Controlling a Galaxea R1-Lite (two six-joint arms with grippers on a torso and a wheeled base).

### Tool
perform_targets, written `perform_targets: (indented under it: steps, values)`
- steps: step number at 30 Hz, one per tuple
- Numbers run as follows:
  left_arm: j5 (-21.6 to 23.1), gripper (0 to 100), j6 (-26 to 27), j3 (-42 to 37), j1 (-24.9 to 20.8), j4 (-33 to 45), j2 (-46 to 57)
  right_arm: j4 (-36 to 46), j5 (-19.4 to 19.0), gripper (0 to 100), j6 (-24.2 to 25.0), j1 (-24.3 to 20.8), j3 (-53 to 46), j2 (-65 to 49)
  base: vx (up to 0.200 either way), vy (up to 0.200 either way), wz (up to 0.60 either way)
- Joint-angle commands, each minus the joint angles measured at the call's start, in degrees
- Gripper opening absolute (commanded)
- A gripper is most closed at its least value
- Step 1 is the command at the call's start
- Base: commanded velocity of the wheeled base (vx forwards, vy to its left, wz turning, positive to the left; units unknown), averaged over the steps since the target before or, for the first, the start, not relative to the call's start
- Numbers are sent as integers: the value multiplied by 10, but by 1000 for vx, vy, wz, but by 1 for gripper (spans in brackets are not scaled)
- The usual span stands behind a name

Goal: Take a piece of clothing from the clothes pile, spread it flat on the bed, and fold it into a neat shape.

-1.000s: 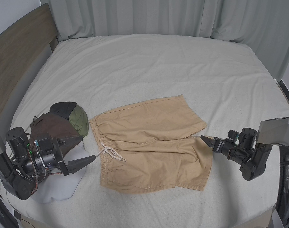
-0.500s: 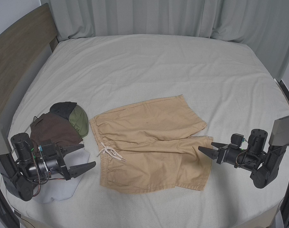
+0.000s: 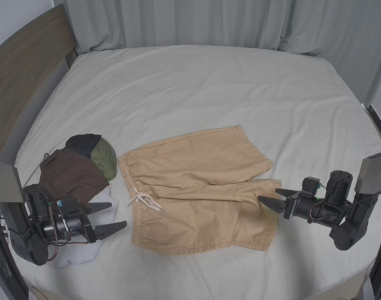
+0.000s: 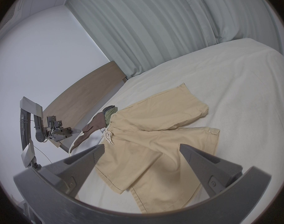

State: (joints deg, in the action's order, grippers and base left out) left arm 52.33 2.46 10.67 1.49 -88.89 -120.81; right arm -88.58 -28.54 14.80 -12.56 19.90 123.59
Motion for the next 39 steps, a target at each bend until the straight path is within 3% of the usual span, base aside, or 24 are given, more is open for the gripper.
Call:
perform_targets:
  steps: [1, 24, 29, 30, 32, 39]
  values:
    - [0, 100, -1, 0, 1, 0, -22, 0, 0, 100, 0, -4, -2, 2, 0, 0, 0]
    - [-13, 100, -22, 44, 7, -1, -178, -1, 0, 100, 0, -5, -2, 19, 0, 0, 0]
    - [-23, 100, -62, 51, 4, -1, -188, -1, 0, 100, 0, -1, -1, 20, 0, 0, 0]
    - [-36, 100, -97, 51, -4, -1, -188, -1, 0, 100, 0, -1, -1, 20, 0, 0, 0]
    - [-48, 100, -113, 52, -11, -1, -189, -1, 0, 100, -1, -1, -1, 20, 0, 0, 0]
    - [-56, 100, -123, 51, -28, -1, -199, -1, 0, 100, 0, -4, -1, 21, 0, 0, 0]
